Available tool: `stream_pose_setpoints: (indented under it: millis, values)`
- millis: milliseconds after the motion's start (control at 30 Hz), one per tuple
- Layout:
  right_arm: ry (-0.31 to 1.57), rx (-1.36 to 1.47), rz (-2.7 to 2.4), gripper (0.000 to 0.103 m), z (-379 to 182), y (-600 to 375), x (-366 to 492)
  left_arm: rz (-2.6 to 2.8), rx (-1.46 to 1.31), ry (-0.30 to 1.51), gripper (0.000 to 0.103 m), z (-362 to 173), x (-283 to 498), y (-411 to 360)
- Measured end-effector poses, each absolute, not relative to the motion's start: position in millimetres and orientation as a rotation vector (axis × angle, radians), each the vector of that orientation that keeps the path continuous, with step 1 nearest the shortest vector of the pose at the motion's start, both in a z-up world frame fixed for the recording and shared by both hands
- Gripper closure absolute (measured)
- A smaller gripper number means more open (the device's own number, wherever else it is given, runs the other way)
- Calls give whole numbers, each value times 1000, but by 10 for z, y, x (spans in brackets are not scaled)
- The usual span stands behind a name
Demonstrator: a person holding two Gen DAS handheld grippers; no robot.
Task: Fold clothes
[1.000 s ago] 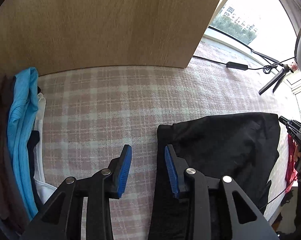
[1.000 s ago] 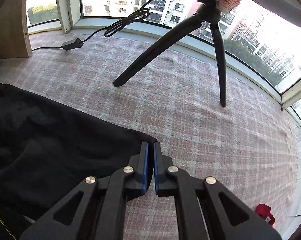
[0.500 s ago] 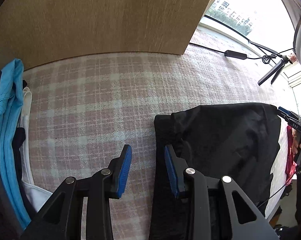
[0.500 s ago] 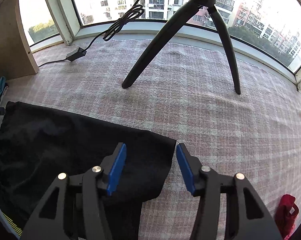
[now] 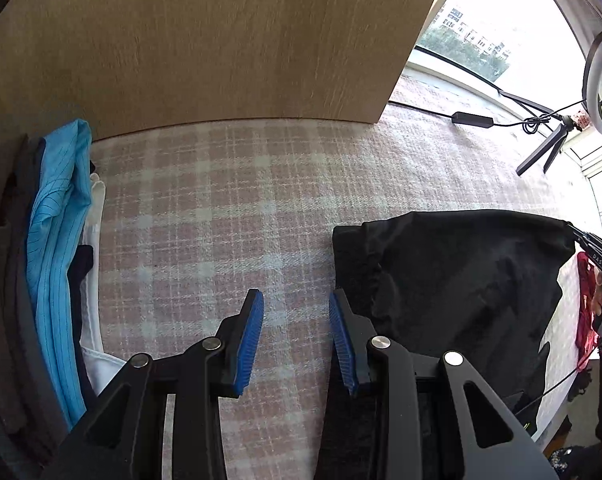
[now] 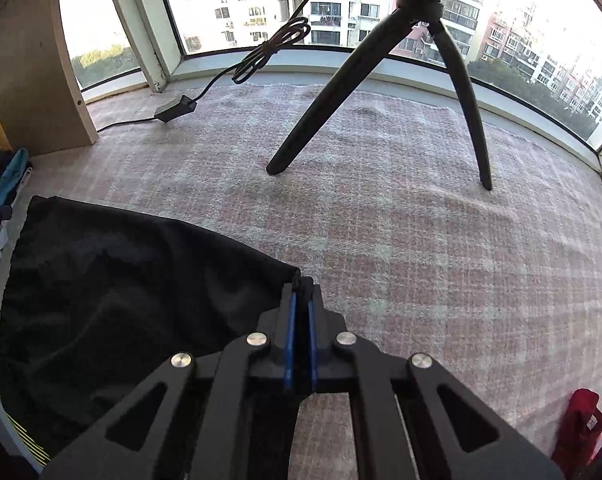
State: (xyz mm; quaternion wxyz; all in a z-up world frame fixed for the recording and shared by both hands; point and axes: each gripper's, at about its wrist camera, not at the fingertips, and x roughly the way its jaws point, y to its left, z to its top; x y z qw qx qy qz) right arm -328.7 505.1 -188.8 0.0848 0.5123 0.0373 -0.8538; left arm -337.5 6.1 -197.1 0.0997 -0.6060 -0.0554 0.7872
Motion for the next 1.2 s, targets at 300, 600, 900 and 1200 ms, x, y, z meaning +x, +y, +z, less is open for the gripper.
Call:
stream_pose_setpoints:
  millis: [300,600,900,1200]
  values:
    - [87,1772,-2619,98,-2070,5680,-2799,2180,-1764,-99,71,-2101,-3556,547]
    - [110,1778,-2591,98,-2125,5623,-2909,2108,-1718,117,70,-2250,-3852,1146]
    - [152,1777,-2575,98,-2170,5601,-2960,2121,-1658,136,80,-2313,-3813,1329]
    - [176,1649,-2630,98,-1885,5378,-3064,2376,-1538,33,92,-1712,-3509,830]
